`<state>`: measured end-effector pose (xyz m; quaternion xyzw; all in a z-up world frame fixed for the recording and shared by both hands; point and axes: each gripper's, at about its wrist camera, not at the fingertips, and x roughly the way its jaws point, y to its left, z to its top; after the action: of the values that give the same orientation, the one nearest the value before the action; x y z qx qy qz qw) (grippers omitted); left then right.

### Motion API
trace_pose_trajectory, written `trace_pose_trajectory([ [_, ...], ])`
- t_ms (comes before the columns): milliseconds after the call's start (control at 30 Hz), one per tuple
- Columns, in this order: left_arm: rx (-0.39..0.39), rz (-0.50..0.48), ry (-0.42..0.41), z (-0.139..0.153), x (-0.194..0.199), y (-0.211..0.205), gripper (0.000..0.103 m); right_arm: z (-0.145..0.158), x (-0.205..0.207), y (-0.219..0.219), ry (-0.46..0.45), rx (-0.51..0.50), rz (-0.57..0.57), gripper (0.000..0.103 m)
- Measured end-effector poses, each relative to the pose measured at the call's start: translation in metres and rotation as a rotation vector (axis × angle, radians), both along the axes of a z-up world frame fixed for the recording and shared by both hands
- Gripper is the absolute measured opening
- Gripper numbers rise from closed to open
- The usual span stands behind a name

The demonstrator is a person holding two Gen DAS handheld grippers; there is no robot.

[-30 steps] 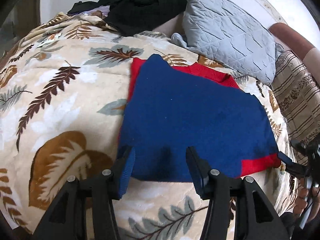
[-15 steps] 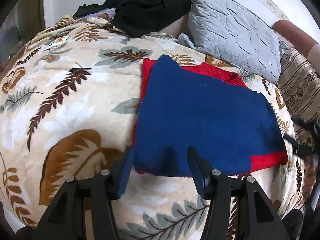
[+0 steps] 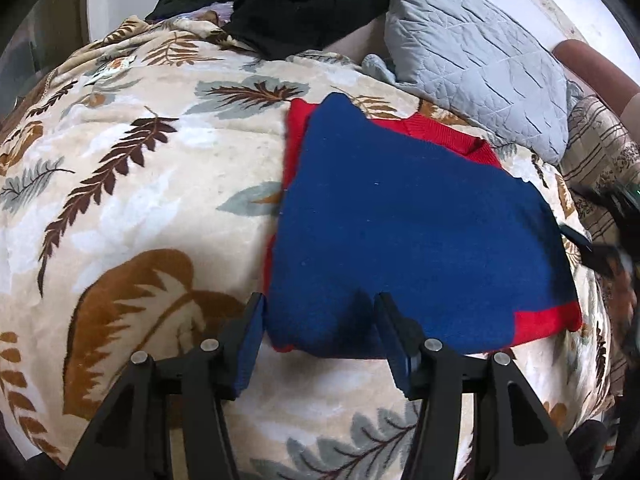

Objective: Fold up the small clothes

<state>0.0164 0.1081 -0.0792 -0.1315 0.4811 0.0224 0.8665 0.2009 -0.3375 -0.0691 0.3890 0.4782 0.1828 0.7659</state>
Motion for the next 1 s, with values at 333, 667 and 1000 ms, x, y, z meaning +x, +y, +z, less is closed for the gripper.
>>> trace_pose_trajectory([
  [333, 0.010, 0.021, -0.009, 0.007, -0.012, 0.011, 0.056, -0.009, 0.007, -0.022, 0.002, -0.103, -0.120, 0.072],
  [667, 0.014, -0.027, -0.046, 0.035, -0.042, -0.009, 0.056, -0.036, -0.074, -0.006, 0.066, -0.128, -0.013, 0.071],
  [1000, -0.006, 0.005, -0.059, 0.043, -0.060, -0.002, 0.058, -0.031, -0.097, 0.002, 0.042, -0.137, 0.006, 0.072],
])
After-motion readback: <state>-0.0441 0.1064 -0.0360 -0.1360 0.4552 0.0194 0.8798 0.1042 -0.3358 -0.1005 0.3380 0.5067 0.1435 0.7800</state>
